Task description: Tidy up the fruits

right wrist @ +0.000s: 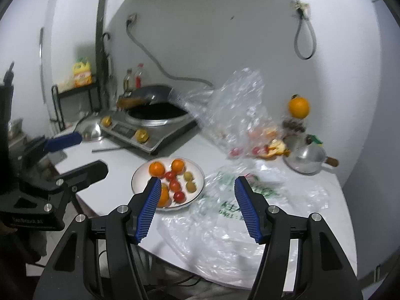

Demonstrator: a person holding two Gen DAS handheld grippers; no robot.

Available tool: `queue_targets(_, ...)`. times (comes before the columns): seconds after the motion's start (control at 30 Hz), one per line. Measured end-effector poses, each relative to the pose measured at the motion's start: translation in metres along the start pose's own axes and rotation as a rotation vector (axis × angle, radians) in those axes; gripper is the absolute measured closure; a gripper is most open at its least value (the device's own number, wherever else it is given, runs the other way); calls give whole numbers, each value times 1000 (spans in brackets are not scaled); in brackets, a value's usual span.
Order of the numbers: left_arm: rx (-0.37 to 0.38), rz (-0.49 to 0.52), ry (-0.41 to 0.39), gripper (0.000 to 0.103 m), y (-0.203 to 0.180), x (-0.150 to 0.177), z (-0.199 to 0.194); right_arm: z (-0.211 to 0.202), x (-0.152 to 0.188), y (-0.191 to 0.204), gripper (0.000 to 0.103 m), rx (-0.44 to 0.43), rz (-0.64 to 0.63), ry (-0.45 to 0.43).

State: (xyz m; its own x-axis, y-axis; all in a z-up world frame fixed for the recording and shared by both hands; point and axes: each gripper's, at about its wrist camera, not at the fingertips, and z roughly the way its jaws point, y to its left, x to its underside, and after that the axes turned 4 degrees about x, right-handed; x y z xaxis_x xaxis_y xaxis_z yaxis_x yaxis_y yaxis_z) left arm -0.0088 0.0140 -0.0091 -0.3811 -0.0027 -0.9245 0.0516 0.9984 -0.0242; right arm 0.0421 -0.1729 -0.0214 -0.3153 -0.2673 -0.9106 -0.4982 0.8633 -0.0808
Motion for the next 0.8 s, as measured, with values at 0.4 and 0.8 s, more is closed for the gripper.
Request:
queue_targets(0.4,-25,58,-169,3,-25,-36,-51,-67,-26,-23,26,122,46,-184)
queue_targets(0.8,-45,71,-259,1,-31,-59,-83,-99,-40,-28,25,172,48,-273)
